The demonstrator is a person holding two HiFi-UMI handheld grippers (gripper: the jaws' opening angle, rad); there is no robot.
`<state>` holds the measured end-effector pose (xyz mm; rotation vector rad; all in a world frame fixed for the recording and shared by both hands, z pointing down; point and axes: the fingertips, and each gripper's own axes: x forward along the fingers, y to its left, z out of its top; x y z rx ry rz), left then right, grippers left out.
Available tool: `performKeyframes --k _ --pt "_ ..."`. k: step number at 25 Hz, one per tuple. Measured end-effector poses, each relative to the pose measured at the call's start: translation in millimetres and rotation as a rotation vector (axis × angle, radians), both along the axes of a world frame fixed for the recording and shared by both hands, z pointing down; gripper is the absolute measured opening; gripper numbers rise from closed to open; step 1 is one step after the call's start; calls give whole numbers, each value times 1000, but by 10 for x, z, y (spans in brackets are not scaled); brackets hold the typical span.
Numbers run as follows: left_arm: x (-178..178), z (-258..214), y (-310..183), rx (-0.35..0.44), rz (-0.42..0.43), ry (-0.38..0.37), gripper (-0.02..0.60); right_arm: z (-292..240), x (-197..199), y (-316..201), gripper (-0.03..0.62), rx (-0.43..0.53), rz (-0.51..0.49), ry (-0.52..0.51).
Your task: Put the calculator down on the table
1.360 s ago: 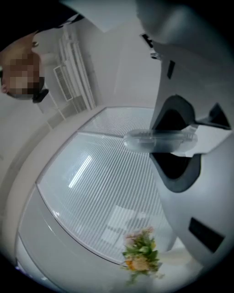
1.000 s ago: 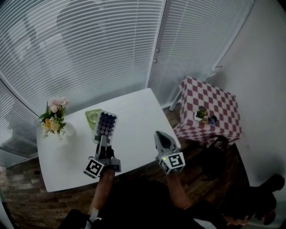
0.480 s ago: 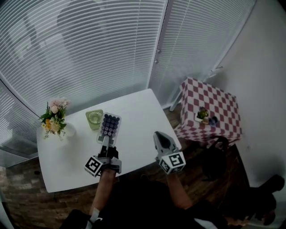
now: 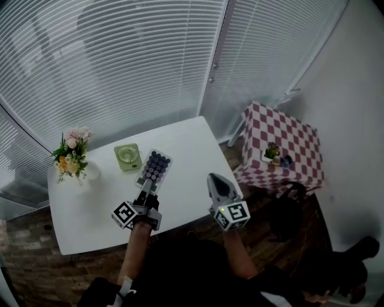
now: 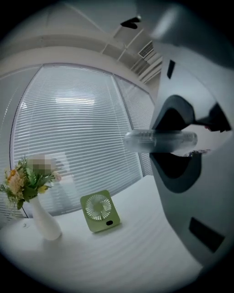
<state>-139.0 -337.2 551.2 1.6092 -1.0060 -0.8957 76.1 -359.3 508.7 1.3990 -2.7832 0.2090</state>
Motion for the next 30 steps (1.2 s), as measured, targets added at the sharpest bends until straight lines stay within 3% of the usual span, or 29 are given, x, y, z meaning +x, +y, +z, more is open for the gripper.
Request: performKeyframes --k 10,15,25,30 --pt "-62 570 -224 -107 31 -37 101 61 -69 -47 6 -23 -16 -1" --pt "-32 891 -299 -161 52 43 101 107 -81 -87 6 -33 -15 0" --pt "78 1452 -479 -251 123 38 101 149 -93 -114 6 -37 -11 22" --pt "158 1781 -483 -299 155 99 101 157 -94 -91 6 -52 -1 4"
